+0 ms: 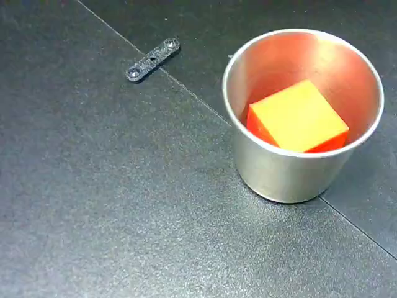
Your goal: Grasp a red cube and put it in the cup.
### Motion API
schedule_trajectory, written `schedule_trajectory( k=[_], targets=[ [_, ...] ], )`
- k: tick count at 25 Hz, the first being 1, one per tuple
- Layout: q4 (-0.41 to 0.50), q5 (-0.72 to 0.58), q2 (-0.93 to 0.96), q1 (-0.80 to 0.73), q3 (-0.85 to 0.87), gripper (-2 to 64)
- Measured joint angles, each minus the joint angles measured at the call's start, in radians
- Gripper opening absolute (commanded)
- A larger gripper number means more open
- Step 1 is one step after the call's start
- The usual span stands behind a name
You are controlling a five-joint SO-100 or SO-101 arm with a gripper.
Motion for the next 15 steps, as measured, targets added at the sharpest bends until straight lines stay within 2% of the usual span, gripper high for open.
schedule_trajectory(
  k=[2,8,11,15],
  targets=[
    [0.049,0.021,0.043,0.000,0.000,31.8],
    [0.279,0.037,0.147,0.000,0.000,31.8],
    [0.310,0.037,0.155,-0.018,-0.003,31.8],
    [0.314,0.037,0.153,-0.146,-0.003,31.8]
  ],
)
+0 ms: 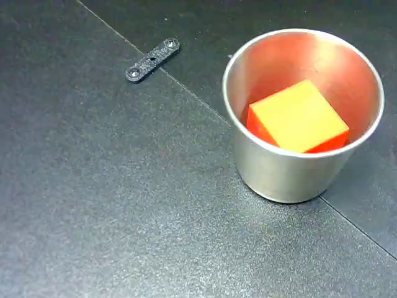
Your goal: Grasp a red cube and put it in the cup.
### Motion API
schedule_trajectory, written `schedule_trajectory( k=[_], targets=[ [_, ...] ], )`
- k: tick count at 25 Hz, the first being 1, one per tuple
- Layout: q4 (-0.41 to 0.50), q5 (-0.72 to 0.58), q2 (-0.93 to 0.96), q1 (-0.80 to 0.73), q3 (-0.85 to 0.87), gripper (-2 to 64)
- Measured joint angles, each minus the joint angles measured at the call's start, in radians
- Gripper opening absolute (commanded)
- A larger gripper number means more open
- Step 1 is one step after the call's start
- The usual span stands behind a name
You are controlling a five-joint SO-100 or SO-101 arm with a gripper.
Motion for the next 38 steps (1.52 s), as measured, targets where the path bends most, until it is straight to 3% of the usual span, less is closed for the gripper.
schedule_trajectory(
  k=[6,38],
  targets=[
    [0.002,-0.006,0.002,-0.067,0.002,31.8],
    [0.017,-0.006,0.000,-0.075,0.002,31.9]
  ],
)
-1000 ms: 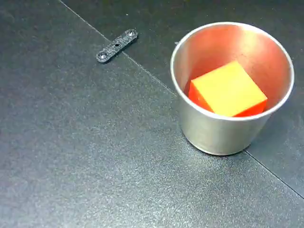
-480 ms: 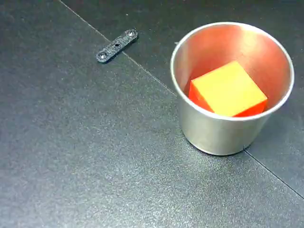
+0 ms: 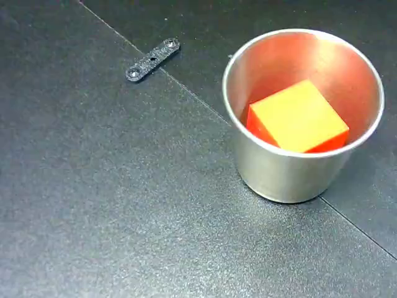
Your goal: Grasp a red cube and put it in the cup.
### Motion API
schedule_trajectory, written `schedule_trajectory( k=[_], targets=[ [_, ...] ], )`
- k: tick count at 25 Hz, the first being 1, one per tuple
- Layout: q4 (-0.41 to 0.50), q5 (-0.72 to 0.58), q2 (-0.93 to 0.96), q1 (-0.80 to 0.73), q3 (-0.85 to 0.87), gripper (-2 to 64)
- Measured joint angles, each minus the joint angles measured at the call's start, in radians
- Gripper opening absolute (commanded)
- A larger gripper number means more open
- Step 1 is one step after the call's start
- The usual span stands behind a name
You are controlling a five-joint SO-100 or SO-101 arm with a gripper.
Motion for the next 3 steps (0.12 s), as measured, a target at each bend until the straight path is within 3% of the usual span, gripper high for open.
schedule_trajectory(
  k=[3],
  targets=[
    [0.000,0.000,0.000,0.000,0.000,31.9]
  ],
)
